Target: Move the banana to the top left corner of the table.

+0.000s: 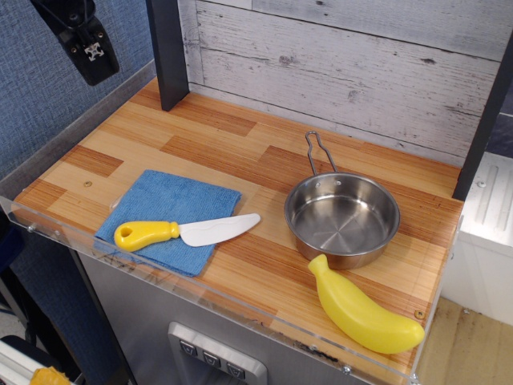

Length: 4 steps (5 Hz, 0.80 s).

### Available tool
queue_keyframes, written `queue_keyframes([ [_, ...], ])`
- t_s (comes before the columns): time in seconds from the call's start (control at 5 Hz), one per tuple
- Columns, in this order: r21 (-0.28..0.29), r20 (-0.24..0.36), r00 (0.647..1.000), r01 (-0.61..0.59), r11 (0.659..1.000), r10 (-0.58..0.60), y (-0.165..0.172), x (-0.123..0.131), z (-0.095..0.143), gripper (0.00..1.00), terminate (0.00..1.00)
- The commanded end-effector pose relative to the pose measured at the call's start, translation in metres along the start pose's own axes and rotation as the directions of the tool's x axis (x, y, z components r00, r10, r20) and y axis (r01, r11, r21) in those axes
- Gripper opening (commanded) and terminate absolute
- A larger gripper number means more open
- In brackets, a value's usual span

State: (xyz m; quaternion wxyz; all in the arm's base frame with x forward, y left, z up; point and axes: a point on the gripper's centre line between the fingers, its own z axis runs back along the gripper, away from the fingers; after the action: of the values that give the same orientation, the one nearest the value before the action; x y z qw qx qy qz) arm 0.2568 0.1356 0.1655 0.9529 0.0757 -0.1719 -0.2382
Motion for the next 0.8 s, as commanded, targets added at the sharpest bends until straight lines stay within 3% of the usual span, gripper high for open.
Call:
queue_keyframes([
  [0.0, 0.0, 0.0, 1.0, 0.0, 1.0, 0.0, 0.0, 0.0, 0.0, 1.0, 0.0],
  [0.2, -0.078, -0.043, 0.957, -0.29, 0.954, 0.287, -0.025, 0.004, 0.003, 1.0, 0.0],
  [0.4, -0.092, -0.137, 0.839, -0.54, 0.837, 0.527, -0.04, 0.008, 0.003, 1.0, 0.0],
  [0.6, -0.101, -0.152, 0.736, -0.675, 0.731, 0.659, -0.054, 0.009, 0.001, 1.0, 0.0],
])
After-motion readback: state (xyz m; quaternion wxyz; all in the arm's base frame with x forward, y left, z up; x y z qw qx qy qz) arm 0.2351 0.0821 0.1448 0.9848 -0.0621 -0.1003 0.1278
